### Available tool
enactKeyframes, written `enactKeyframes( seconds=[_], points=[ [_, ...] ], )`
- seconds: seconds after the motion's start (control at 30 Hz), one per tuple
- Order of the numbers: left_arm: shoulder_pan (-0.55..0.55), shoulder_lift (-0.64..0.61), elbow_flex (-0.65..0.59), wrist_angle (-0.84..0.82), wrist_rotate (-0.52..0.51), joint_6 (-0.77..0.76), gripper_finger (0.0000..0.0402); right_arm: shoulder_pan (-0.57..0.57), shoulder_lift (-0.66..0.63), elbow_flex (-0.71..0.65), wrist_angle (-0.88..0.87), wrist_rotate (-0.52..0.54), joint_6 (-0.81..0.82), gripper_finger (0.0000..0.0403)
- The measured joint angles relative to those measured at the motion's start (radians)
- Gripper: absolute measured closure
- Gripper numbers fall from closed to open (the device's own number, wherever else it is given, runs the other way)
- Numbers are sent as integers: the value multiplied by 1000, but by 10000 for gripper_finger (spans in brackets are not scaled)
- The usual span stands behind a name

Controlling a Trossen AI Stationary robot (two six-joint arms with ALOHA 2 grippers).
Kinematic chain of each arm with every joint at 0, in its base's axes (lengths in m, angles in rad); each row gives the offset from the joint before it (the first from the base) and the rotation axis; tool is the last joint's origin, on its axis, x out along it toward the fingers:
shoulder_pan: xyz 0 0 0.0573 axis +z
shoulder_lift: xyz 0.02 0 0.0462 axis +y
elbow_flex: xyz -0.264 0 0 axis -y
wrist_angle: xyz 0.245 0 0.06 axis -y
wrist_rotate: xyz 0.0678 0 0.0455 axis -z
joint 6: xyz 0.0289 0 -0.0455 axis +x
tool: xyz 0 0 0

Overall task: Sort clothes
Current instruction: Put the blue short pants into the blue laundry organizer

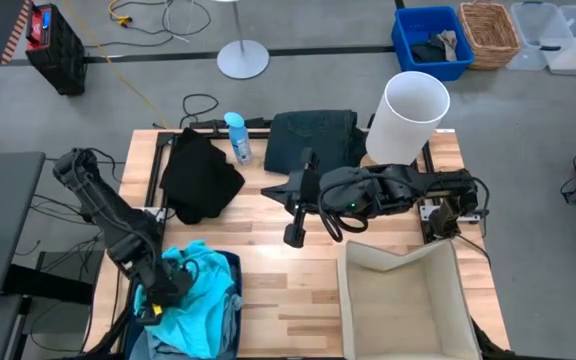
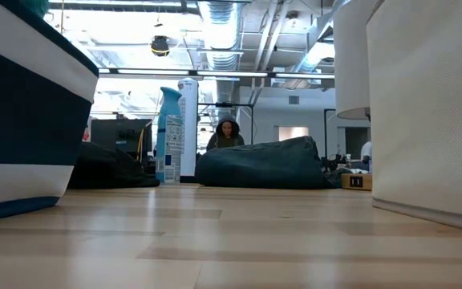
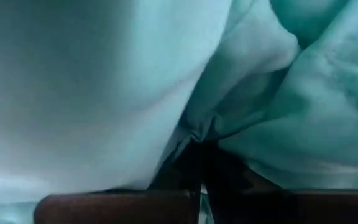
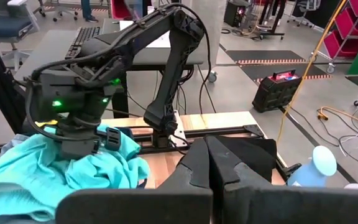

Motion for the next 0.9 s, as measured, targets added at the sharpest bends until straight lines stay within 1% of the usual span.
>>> enactKeyframes(
  seconds=[0.1,0.2,0.3,0.4,0.63,0.8,0.9],
  points=[
    [-45,0,-28,23,-32,-79,388,0,0,0,2,0,-2,403],
    [-81,1,-93,89,-43,-169,388,0,0,0,2,0,-3,403],
    [-114,1,-151,184,-55,-218,388,0,0,0,5,0,-6,403],
    [-139,0,-197,243,-106,-252,388,0,0,0,13,0,-16,403],
    [-149,-1,-288,309,-145,-271,388,0,0,0,14,0,-18,403],
    [-150,0,-296,303,-234,-266,388,0,0,0,14,0,-18,403],
    [-150,-3,-297,309,-250,-257,380,0,0,0,14,0,-18,403]
  ],
)
